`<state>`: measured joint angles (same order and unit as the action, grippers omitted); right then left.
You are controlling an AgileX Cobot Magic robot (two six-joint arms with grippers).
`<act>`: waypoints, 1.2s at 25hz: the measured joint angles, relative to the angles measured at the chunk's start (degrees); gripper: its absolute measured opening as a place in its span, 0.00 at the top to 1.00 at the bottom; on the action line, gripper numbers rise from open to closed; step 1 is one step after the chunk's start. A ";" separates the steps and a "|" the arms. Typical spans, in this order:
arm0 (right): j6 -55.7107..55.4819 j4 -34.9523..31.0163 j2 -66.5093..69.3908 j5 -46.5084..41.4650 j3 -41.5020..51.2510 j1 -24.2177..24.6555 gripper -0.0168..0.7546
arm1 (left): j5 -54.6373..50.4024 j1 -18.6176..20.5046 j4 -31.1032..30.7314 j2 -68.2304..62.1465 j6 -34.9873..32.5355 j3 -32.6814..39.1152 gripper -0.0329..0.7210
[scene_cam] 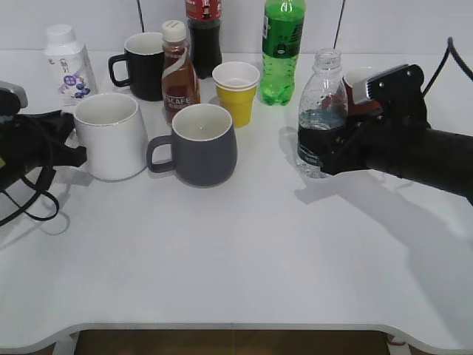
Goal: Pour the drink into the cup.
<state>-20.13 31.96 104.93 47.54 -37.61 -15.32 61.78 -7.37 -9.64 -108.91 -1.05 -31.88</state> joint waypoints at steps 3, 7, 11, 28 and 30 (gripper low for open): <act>0.10 0.19 0.96 1.80 0.00 0.00 0.40 | 0.76 0.00 0.00 0.00 0.33 0.00 0.83; 0.10 0.36 2.32 4.23 0.00 0.00 0.40 | 0.99 0.00 -0.05 0.00 0.45 0.00 0.74; 0.12 0.59 2.83 5.32 0.00 0.00 0.40 | 1.16 0.00 0.05 0.00 0.47 0.06 0.71; 0.23 0.87 2.94 5.84 0.00 0.00 0.26 | 6.88 0.00 0.44 5.61 0.63 14.52 0.67; 0.23 0.61 2.94 6.87 0.00 0.00 0.18 | 6.68 0.00 0.44 8.27 0.63 15.33 0.67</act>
<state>-19.91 32.57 107.87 54.41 -37.61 -15.32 68.45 -7.37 -9.19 -100.63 -0.42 -16.56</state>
